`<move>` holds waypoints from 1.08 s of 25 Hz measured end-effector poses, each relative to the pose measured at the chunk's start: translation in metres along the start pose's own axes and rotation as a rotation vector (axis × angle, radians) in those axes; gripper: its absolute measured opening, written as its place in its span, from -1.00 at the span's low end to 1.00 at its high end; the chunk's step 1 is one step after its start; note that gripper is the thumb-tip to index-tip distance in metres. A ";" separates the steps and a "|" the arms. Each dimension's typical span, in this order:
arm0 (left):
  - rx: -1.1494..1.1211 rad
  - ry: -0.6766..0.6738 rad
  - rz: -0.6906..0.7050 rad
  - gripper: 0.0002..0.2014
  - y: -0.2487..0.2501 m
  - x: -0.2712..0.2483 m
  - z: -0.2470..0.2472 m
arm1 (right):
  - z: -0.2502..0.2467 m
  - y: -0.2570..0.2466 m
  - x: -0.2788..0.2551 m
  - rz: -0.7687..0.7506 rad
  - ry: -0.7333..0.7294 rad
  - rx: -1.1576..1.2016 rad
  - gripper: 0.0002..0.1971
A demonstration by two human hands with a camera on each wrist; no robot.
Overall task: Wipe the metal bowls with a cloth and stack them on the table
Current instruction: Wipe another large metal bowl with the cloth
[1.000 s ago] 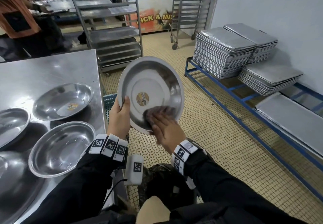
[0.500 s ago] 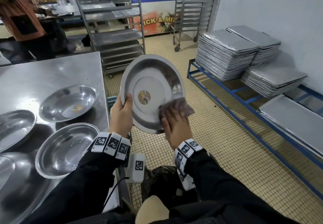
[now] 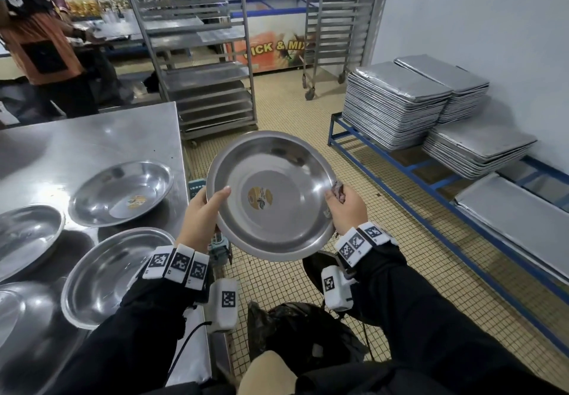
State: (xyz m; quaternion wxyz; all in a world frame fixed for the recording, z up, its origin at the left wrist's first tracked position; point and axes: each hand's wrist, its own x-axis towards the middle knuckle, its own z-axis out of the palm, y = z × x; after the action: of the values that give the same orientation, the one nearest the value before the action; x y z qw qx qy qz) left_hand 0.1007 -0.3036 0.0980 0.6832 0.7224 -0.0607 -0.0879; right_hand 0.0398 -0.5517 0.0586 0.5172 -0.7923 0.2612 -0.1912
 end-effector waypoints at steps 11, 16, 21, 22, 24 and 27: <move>-0.047 0.128 0.080 -0.78 0.008 -0.023 0.029 | 0.033 -0.030 -0.022 0.007 -0.012 0.298 -0.73; 0.119 0.219 0.105 -0.85 0.004 -0.004 0.007 | 0.031 -0.012 -0.032 -0.065 0.060 0.089 -0.75; 0.151 0.208 0.123 -0.87 0.003 -0.007 0.008 | 0.058 -0.027 -0.065 -0.424 -0.331 -0.153 -0.56; 0.148 0.195 0.131 -0.86 0.006 -0.009 0.011 | 0.069 -0.028 -0.075 -0.519 -0.424 -0.205 -0.52; 0.169 0.169 0.162 -0.85 0.016 -0.013 0.015 | 0.080 -0.024 -0.088 -0.639 -0.499 -0.308 -0.49; 0.165 0.127 0.179 -0.86 0.025 -0.012 0.010 | 0.071 -0.006 -0.076 -0.656 -0.401 -0.482 -0.40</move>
State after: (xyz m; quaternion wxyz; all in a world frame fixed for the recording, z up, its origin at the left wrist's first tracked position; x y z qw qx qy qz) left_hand 0.0872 -0.3122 0.1229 0.6288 0.7721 -0.0886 0.0246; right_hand 0.0216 -0.4523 0.0339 0.2705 -0.9523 -0.0720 -0.1214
